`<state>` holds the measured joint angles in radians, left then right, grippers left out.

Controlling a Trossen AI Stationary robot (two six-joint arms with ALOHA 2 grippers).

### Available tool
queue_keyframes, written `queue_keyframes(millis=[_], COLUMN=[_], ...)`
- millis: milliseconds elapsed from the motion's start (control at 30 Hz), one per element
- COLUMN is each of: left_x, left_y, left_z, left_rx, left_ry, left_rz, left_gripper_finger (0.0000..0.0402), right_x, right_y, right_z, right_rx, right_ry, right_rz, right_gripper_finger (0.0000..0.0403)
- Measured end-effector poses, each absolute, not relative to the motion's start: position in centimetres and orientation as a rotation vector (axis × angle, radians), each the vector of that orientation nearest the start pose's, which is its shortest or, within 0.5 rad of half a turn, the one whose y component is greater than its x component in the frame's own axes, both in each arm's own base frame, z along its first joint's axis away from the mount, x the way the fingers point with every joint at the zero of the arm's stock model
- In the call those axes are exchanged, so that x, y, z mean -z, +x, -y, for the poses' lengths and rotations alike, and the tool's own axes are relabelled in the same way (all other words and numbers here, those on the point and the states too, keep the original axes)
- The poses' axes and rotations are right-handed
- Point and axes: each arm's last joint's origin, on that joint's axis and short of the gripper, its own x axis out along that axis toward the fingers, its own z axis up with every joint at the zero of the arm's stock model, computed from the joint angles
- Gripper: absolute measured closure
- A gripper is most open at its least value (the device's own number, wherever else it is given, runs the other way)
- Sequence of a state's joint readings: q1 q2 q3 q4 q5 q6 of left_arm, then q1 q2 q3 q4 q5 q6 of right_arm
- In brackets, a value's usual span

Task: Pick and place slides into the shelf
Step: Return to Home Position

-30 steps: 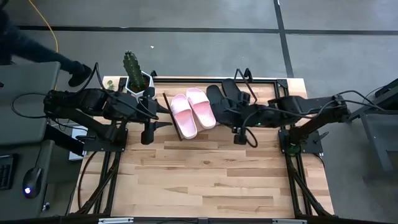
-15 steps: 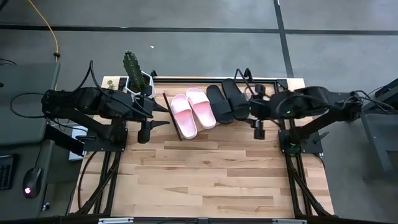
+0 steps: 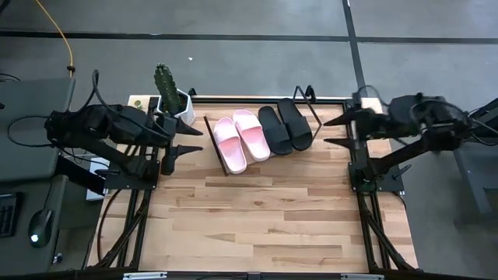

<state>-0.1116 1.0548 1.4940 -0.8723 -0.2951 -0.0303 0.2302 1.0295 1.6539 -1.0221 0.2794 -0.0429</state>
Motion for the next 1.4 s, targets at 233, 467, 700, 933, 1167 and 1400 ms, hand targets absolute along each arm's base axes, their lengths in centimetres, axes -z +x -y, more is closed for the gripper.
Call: queue_keyframes(millis=[233, 467, 700, 933, 1167, 1400], left_x=[-46.2, -47.2, -47.8, -47.2, -44.7, -43.0], left_y=[14.4, 11.4, 8.6, 5.7, 4.7, 5.2], left_z=[0.8, 0.3, 0.0, -0.3, -0.4, -0.3], left_rx=[-0.189, -0.213, -0.214, -0.225, -0.227, -0.191], left_ry=[0.058, 0.053, 0.038, 0.004, -0.033, -0.059], left_rz=[-0.351, -0.259, -0.186, -0.146, -0.088, -0.041], left_gripper_finger=[0.0224, 0.0224, 0.0224, 0.0224, 0.0224, 0.0224], right_x=[-49.3, -49.8, -49.8, -48.9, -45.9, -42.5], right_y=[8.7, 4.4, 1.6, -1.0, -1.2, -0.2], right_z=[-1.2, -0.2, 0.4, 1.0, 1.0, 0.7], right_rx=[0.044, 0.047, 0.024, 0.024, 0.017, -0.009], right_ry=[-0.112, -0.076, -0.056, -0.027, 0.012, -0.030], right_rz=[-0.303, -0.192, -0.129, -0.116, 0.042, 0.133], right_gripper_finger=[0.0215, 0.0215, 0.0215, 0.0215, 0.0215, 0.0215])
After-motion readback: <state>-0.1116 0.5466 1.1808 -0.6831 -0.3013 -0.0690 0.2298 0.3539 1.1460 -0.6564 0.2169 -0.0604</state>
